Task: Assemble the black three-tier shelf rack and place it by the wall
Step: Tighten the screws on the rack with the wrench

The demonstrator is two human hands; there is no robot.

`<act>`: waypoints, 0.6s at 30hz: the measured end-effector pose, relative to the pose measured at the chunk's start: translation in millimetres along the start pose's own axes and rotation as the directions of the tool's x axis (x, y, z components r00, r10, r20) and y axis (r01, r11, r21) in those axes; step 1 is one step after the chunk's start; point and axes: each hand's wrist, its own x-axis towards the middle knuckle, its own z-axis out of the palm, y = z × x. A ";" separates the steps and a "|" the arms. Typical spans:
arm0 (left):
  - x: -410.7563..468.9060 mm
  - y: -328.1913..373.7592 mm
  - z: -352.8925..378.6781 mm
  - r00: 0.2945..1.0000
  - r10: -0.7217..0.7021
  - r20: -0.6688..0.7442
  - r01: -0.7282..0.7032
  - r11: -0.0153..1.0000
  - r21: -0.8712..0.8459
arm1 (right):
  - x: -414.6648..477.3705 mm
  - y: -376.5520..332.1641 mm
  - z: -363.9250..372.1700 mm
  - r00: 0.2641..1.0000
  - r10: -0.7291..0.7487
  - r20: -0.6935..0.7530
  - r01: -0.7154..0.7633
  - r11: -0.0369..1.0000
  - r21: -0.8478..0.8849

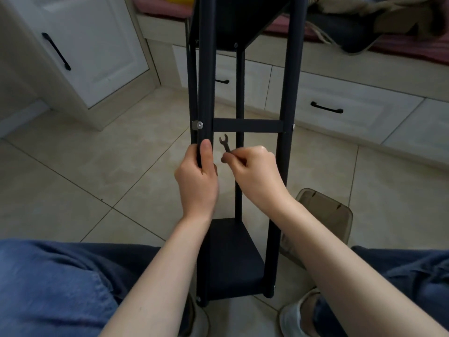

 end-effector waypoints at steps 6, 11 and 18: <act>-2.7 4.5 4.6 1.000 -0.003 0.028 0.003 1.000 -0.013 | 10.8 1.0 -1.0 0.994 0.099 0.038 -0.101 0.992 0.078; -4.8 8.6 6.2 0.998 -0.024 0.051 0.026 0.999 -0.038 | 17.3 0.1 -7.4 0.997 0.074 -0.017 -0.072 0.995 0.075; -5.3 12.0 6.9 0.998 -0.035 0.061 0.037 0.999 -0.031 | 21.1 -2.0 -9.5 0.997 0.073 -0.016 -0.072 0.996 0.057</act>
